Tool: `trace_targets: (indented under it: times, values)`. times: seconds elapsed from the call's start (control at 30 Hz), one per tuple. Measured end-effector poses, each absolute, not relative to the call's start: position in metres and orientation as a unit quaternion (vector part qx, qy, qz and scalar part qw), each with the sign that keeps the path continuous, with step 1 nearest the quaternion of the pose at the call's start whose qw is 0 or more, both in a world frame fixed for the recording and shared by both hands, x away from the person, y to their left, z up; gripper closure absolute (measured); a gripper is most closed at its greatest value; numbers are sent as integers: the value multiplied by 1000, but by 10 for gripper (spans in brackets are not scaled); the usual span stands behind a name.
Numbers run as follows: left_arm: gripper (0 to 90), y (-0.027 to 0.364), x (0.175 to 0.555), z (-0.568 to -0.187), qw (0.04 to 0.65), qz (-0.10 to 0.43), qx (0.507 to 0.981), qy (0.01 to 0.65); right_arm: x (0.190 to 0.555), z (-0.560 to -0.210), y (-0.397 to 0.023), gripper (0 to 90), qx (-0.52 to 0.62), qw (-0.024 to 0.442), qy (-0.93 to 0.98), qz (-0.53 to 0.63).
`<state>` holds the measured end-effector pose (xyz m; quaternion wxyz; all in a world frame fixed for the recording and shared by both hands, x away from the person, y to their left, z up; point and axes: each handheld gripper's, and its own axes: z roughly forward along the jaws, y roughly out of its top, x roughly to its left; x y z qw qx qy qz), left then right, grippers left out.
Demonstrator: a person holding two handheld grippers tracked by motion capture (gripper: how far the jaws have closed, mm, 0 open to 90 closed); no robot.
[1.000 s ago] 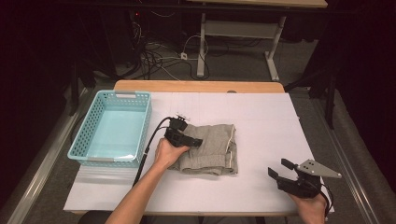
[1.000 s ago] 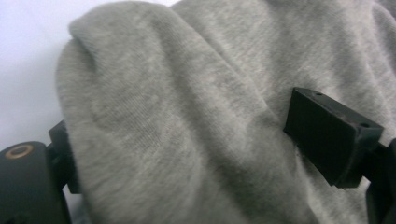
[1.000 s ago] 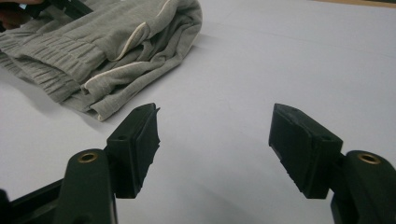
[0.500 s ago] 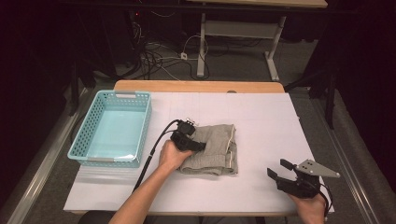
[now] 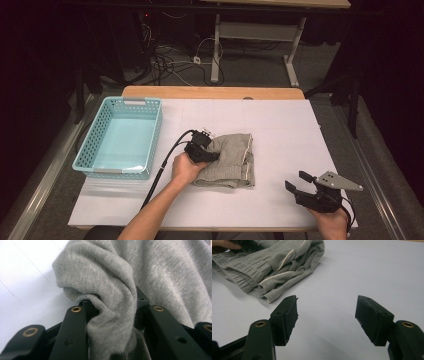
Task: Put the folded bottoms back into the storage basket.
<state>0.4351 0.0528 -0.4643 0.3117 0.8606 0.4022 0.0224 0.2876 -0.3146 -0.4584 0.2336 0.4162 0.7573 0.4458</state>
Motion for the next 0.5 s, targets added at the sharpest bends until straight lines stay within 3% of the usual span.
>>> trace_targets:
  times: [0.5]
  values:
    - [685, 61, 434, -452, 327, 12, 860, 391, 287, -458, -317, 353, 421, 232, 752, 451]
